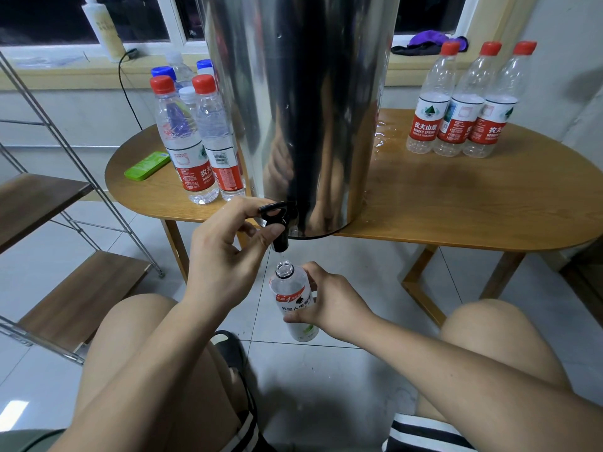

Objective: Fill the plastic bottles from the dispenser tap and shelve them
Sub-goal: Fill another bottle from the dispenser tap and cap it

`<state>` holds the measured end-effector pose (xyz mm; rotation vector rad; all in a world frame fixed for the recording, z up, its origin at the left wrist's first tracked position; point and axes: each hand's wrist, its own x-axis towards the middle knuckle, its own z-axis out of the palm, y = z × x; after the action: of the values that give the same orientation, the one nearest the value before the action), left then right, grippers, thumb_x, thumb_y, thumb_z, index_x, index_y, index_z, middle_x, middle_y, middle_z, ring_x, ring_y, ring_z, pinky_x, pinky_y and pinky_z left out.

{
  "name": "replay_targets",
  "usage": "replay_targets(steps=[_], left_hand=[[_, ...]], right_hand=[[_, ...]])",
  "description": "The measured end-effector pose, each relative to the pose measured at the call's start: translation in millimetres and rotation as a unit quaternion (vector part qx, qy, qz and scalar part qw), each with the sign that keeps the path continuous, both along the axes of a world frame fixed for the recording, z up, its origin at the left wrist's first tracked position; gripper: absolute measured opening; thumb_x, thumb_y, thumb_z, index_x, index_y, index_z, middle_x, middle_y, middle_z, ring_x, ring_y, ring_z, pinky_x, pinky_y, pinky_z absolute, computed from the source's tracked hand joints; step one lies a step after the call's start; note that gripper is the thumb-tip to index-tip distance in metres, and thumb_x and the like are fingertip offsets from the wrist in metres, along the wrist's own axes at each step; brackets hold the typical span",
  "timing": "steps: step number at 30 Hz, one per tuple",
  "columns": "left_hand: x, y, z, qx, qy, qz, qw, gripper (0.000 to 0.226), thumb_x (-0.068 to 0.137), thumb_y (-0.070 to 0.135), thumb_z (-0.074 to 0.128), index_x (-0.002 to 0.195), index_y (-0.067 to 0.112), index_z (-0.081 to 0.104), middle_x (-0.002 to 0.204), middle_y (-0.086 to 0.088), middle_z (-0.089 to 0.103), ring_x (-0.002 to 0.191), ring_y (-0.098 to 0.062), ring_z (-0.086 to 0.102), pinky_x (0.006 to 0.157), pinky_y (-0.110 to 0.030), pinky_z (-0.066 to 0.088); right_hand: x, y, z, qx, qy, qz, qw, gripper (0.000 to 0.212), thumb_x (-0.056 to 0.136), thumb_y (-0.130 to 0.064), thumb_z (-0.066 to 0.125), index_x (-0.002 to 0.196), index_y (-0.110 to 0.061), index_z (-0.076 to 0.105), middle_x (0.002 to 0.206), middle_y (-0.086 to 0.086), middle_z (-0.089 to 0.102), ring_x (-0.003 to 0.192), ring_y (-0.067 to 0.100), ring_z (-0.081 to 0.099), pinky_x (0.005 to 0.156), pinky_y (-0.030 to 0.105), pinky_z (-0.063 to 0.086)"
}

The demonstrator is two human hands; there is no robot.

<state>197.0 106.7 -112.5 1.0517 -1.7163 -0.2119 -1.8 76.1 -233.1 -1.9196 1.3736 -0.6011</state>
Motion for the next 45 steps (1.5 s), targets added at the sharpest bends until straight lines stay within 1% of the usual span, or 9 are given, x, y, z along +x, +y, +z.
replay_targets(steps=[4,10,16,22,26,29,34,38,45], left_hand=[[0.1,-0.3,0.0,0.001,-0.001,0.003,1.000,0.018,0.099,0.014,0.077,0.115,0.019,0.073,0.102,0.003,0.075,0.084,-0.020,0.067,0.076,-0.030,0.052],[0.3,0.3,0.5,0.000,0.002,-0.005,1.000,0.026,0.099,0.012,0.078,0.116,0.029,0.070,0.103,0.004,0.075,0.086,-0.021,0.068,0.077,-0.035,0.054],[0.9,-0.1,-0.7,0.004,0.004,-0.001,1.000,0.023,0.099,0.012,0.079,0.116,0.025,0.072,0.103,0.005,0.075,0.085,-0.022,0.068,0.076,-0.037,0.053],[-0.3,0.4,0.7,0.000,-0.001,0.000,1.000,0.021,0.098,0.010,0.079,0.116,0.021,0.073,0.102,0.007,0.074,0.085,-0.019,0.067,0.076,-0.028,0.052],[-0.2,1.0,1.7,0.001,-0.002,0.001,1.000,0.026,0.099,0.010,0.079,0.116,0.027,0.070,0.102,0.006,0.074,0.084,-0.019,0.067,0.077,-0.022,0.050],[0.5,0.9,1.7,0.000,-0.009,0.009,1.000,0.023,0.098,0.011,0.079,0.116,0.024,0.071,0.102,0.007,0.074,0.084,-0.018,0.066,0.078,-0.017,0.048],[0.8,0.4,0.7,0.000,-0.006,0.006,1.000,0.019,0.099,0.014,0.078,0.116,0.021,0.073,0.102,0.005,0.075,0.084,-0.018,0.067,0.077,-0.024,0.051],[1.9,-1.2,-1.9,0.004,-0.001,0.004,1.000,0.018,0.100,0.016,0.078,0.117,0.018,0.074,0.103,0.005,0.074,0.084,-0.021,0.068,0.076,-0.035,0.054],[2.4,-1.2,-2.5,0.006,0.003,0.003,1.000,0.018,0.100,0.016,0.079,0.117,0.018,0.074,0.102,0.004,0.074,0.084,-0.021,0.068,0.075,-0.037,0.053]], right_hand=[[0.2,0.0,-0.9,0.000,0.001,-0.001,1.000,0.073,0.063,-0.056,0.097,0.120,-0.040,0.053,0.108,-0.015,0.075,0.101,0.010,0.071,0.087,0.041,0.061],[-0.2,-0.2,-0.5,-0.001,0.004,0.001,1.000,0.073,0.064,-0.056,0.096,0.120,-0.041,0.053,0.109,-0.015,0.075,0.101,0.009,0.071,0.087,0.041,0.061],[-0.4,0.1,-0.2,-0.001,0.005,0.000,1.000,0.073,0.065,-0.054,0.098,0.121,-0.041,0.052,0.110,-0.015,0.075,0.102,0.010,0.071,0.088,0.039,0.061],[0.0,0.7,-0.1,0.001,0.002,-0.001,1.000,0.071,0.064,-0.056,0.096,0.118,-0.042,0.052,0.109,-0.016,0.075,0.102,0.010,0.071,0.087,0.040,0.061],[0.4,0.8,0.1,0.002,0.002,0.000,1.000,0.072,0.063,-0.058,0.095,0.119,-0.042,0.052,0.110,-0.015,0.075,0.103,0.011,0.071,0.087,0.041,0.061],[0.7,1.0,-0.2,0.004,0.000,-0.001,1.000,0.073,0.062,-0.059,0.094,0.119,-0.042,0.052,0.110,-0.015,0.075,0.103,0.011,0.071,0.087,0.041,0.061],[0.3,1.3,0.0,0.002,0.004,-0.001,1.000,0.072,0.062,-0.057,0.095,0.118,-0.041,0.052,0.109,-0.015,0.075,0.102,0.011,0.071,0.087,0.041,0.061],[0.1,1.8,1.1,0.000,0.004,-0.001,1.000,0.072,0.064,-0.055,0.096,0.119,-0.042,0.052,0.109,-0.016,0.075,0.102,0.009,0.071,0.087,0.040,0.061],[-0.1,2.4,1.7,0.003,0.008,0.002,1.000,0.073,0.064,-0.055,0.096,0.121,-0.040,0.053,0.110,-0.016,0.074,0.102,0.010,0.071,0.087,0.040,0.061]])
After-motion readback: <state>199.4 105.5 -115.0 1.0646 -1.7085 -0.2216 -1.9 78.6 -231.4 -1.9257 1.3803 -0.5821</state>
